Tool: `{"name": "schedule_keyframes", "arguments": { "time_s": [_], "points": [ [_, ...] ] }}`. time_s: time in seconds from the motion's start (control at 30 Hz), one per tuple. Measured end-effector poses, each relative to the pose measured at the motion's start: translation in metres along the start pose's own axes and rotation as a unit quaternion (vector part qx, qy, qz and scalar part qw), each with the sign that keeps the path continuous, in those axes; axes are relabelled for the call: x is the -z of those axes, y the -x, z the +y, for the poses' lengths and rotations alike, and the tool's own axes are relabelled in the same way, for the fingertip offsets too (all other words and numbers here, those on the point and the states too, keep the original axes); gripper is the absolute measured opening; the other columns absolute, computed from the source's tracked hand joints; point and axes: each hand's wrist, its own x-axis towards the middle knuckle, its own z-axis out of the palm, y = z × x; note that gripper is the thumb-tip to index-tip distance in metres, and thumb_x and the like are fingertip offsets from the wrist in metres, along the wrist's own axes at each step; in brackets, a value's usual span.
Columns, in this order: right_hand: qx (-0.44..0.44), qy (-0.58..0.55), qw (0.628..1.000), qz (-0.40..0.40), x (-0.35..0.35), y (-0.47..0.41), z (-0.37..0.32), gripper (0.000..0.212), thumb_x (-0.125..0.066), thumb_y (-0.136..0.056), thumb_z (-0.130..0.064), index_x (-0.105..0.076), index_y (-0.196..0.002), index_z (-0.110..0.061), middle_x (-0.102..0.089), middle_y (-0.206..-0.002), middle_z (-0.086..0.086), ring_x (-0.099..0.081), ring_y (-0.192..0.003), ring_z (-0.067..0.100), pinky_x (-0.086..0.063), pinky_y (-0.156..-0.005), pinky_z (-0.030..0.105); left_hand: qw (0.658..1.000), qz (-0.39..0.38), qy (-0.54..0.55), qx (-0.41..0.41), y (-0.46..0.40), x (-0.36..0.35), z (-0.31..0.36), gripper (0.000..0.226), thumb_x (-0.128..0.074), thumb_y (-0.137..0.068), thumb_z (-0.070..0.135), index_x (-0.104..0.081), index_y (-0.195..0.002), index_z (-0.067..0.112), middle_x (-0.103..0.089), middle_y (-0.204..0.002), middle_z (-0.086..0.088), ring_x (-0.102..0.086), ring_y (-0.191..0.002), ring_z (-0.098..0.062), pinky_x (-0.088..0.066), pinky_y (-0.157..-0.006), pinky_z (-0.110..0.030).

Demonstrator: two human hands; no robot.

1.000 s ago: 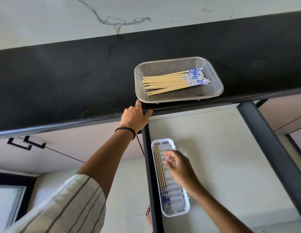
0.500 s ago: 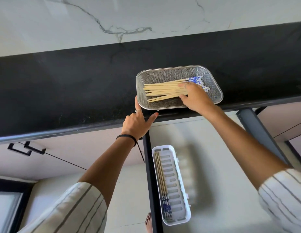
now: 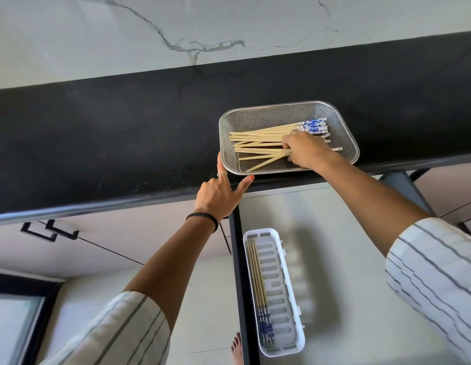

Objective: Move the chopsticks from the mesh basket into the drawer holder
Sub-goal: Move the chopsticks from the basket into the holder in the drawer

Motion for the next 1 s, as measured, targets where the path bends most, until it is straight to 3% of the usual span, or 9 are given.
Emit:
{"name": "schedule_keyframes", "arguments": {
  "time_s": [0.13,0.23,0.3,0.37,0.6,0.73,0.87,0.93,1.0],
  "points": [
    [-0.013,0.060,0.997,-0.041,-0.002,-0.005,-0.002,0.015,-0.051,-0.088,-0.004,-0.060,-0.089,-0.015,-0.064,-0.104,0.009,-0.059,-0.098,0.032,-0.025,-0.104,0.060,1.000,-0.016,-0.011,0.013,-0.001,0.003,0.000,0.092,-0.026,-0.087,0.072,-0.021,-0.147,0.002,-0.054,-0.066,-0.003,-0.051,-0.055,-0.020,-0.046,-0.061,-0.034],
    [0.009,0.119,0.992,-0.037,0.001,-0.007,0.000,0.020,-0.046,-0.085,0.002,-0.053,-0.087,-0.016,-0.063,-0.089,0.005,-0.060,-0.089,0.028,-0.005,-0.111,0.064,1.000,-0.014,-0.014,0.007,0.000,0.003,0.001,0.094,-0.024,-0.086,0.072,-0.010,-0.151,0.006,-0.064,-0.076,-0.009,-0.059,-0.060,-0.024,-0.049,-0.063,-0.035],
    [0.040,0.121,0.991,-0.036,0.006,-0.006,0.001,0.018,-0.045,-0.085,0.002,-0.047,-0.088,-0.016,-0.063,-0.089,0.008,-0.059,-0.086,0.029,-0.022,-0.109,0.054,1.000,-0.012,-0.010,0.002,0.000,0.002,0.000,0.095,-0.025,-0.087,0.071,0.004,-0.152,0.009,-0.068,-0.094,-0.015,-0.064,-0.065,-0.026,-0.052,-0.065,-0.036],
    [0.060,0.098,0.993,-0.028,0.013,-0.003,0.004,0.016,-0.044,-0.086,0.000,-0.046,-0.094,-0.013,-0.064,-0.097,0.013,-0.056,-0.081,0.030,-0.040,-0.079,0.038,1.000,-0.006,-0.019,0.002,0.000,0.002,0.000,0.095,-0.025,-0.087,0.071,0.004,-0.152,0.008,-0.069,-0.101,-0.017,-0.065,-0.067,-0.027,-0.049,-0.063,-0.035],
    [0.091,0.026,0.995,0.028,0.037,0.015,0.003,0.021,-0.044,-0.090,0.000,-0.044,-0.110,-0.007,-0.045,-0.063,-0.001,-0.047,-0.053,0.016,-0.026,-0.044,0.027,1.000,0.003,-0.021,0.007,0.001,-0.002,-0.002,0.098,-0.024,-0.087,0.072,0.005,-0.151,0.005,-0.063,-0.070,-0.007,-0.053,-0.052,-0.017,-0.038,-0.056,-0.029],
    [0.090,-0.027,0.995,0.024,0.049,0.038,-0.007,0.013,-0.041,-0.094,-0.007,-0.044,-0.107,-0.010,-0.039,-0.059,-0.001,-0.040,-0.048,0.014,-0.022,-0.043,0.027,1.000,-0.006,-0.015,0.001,0.001,0.000,-0.002,0.097,-0.024,-0.087,0.072,-0.001,-0.151,0.003,-0.059,-0.066,-0.003,-0.046,-0.048,-0.011,-0.041,-0.054,-0.028],
    [0.068,-0.121,0.990,-0.021,0.056,0.071,-0.019,0.022,-0.039,-0.099,-0.021,-0.045,-0.116,-0.008,-0.043,-0.066,0.000,-0.044,-0.056,0.019,-0.036,-0.053,0.039,1.000,0.000,0.003,-0.014,0.000,0.002,-0.003,0.094,-0.027,-0.089,0.069,0.000,-0.151,0.004,-0.065,-0.116,-0.018,-0.052,-0.053,-0.015,-0.045,-0.055,-0.029],
    [0.066,-0.201,0.976,-0.049,0.058,0.091,-0.019,0.019,-0.039,-0.099,-0.022,-0.050,-0.110,-0.012,-0.050,-0.075,0.004,-0.049,-0.067,0.022,-0.045,-0.065,0.045,1.000,0.002,0.004,-0.014,-0.001,0.003,-0.003,0.095,-0.025,-0.089,0.069,0.003,-0.151,0.003,-0.069,-0.096,-0.017,-0.049,-0.051,-0.012,-0.040,-0.053,-0.027],
    [0.060,-0.294,0.951,-0.077,0.055,0.114,-0.017,0.014,-0.041,-0.097,-0.015,-0.054,-0.099,-0.017,-0.050,-0.072,0.001,-0.048,-0.066,0.016,-0.044,-0.064,0.037,1.000,0.006,0.002,-0.011,-0.002,0.003,-0.003,0.095,-0.024,-0.089,0.069,0.004,-0.151,0.003,-0.065,-0.073,-0.008,-0.049,-0.050,-0.013,-0.038,-0.054,-0.028]
  ]
}}
